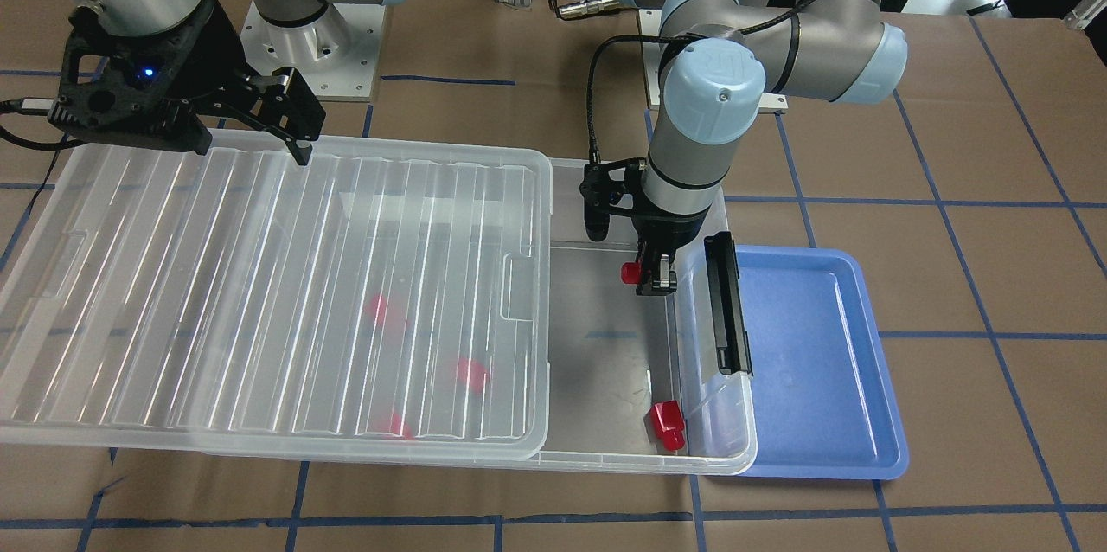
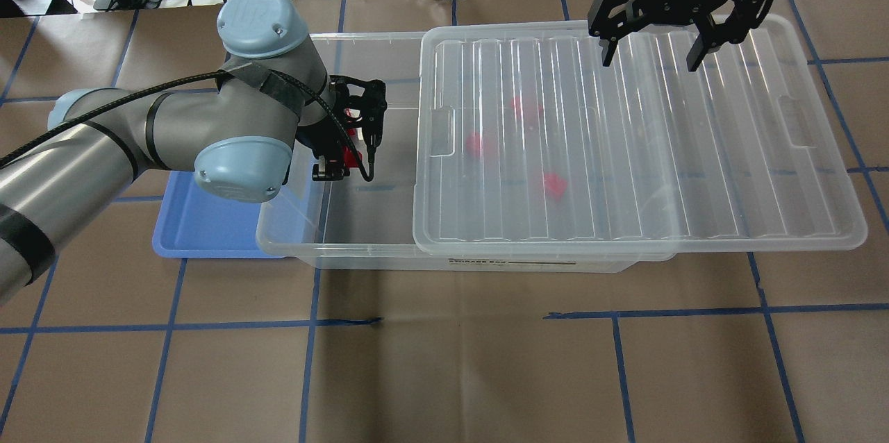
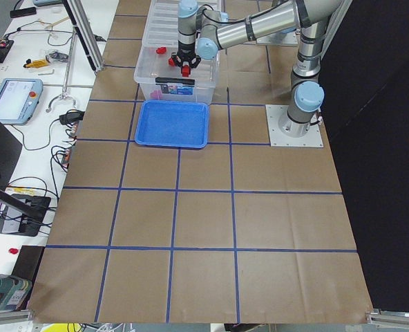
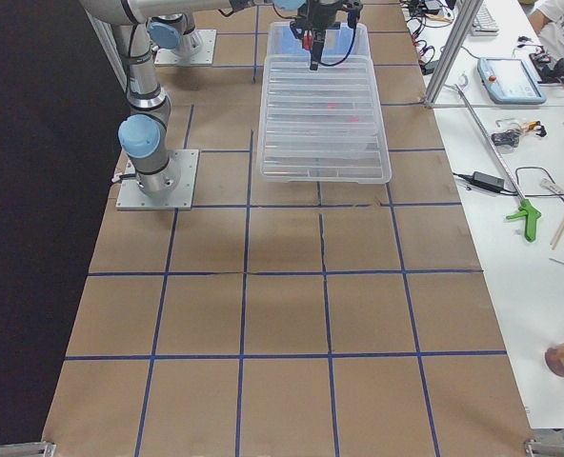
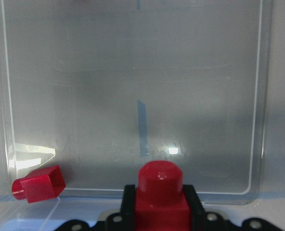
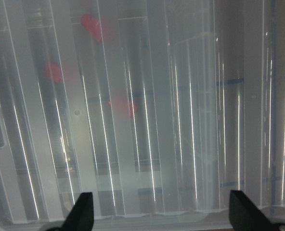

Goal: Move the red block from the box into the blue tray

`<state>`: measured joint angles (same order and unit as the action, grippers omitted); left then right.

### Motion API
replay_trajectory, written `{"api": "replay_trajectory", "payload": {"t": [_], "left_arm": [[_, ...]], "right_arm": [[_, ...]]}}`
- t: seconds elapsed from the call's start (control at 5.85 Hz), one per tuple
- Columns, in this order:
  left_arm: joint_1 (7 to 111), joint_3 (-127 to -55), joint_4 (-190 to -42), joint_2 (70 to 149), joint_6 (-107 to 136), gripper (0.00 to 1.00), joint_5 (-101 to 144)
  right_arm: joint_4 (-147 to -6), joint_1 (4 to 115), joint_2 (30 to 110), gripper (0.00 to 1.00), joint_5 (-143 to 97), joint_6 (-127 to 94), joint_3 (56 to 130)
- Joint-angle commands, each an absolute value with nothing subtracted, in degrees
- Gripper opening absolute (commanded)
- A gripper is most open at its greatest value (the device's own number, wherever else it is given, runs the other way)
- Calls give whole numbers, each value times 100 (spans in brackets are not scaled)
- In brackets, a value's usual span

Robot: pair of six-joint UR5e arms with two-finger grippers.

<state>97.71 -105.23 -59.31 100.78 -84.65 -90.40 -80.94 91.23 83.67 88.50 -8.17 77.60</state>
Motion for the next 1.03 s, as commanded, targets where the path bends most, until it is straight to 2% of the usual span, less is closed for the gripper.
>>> {"api": "replay_trajectory", "payload": {"t": [0.0, 0.85], "left_arm": [[9730, -10529, -5950, 9610, -8499, 27, -9044], [8582, -10600, -5862, 8966, -8832, 22, -9009]], "right_arm": [[-8086, 9123, 8367, 100, 8859, -809, 7769], [-8086, 9123, 8367, 100, 8859, -809, 7770]]}}
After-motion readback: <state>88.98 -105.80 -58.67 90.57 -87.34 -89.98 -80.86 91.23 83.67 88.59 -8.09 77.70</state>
